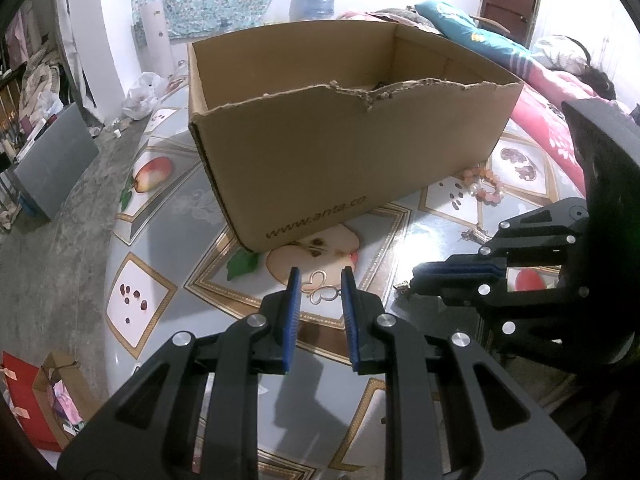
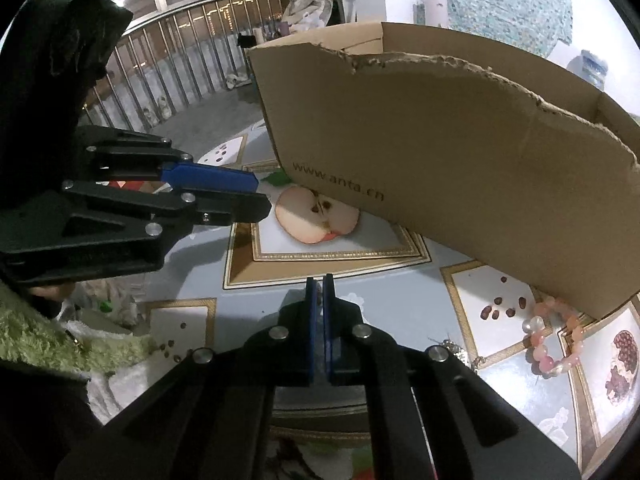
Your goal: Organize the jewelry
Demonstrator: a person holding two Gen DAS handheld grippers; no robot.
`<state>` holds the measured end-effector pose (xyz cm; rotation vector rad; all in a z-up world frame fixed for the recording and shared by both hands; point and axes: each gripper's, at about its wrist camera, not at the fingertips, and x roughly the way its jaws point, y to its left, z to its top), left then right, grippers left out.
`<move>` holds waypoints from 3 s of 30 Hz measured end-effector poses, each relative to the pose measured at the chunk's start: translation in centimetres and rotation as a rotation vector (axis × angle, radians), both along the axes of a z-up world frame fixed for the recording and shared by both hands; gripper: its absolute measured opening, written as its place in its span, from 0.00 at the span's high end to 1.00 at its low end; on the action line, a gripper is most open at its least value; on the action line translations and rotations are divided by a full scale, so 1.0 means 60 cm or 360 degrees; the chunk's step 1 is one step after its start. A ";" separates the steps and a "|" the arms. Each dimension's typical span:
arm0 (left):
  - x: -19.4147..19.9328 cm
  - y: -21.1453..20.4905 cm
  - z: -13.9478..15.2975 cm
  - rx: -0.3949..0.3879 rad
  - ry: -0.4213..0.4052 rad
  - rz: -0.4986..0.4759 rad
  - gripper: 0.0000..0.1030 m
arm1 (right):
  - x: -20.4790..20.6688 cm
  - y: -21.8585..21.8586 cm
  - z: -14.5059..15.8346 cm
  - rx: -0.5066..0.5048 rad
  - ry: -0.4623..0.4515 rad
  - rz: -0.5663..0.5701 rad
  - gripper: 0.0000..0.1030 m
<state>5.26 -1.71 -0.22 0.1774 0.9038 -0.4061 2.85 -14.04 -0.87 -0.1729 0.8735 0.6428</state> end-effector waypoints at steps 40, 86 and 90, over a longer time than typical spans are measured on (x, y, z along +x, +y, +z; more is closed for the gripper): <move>-0.022 0.013 0.053 -0.0069 -0.0091 0.0015 0.82 | -0.004 -0.004 0.056 0.0076 -0.0044 -0.0015 0.94; 0.014 -0.059 0.177 -0.0404 -0.0351 -0.0285 0.22 | 0.017 -0.253 0.175 0.0562 -0.0115 -0.0523 0.66; -0.032 -0.087 0.153 -0.0411 -0.0271 -0.0480 0.19 | -0.008 -0.255 0.131 0.0540 0.0029 -0.0560 0.66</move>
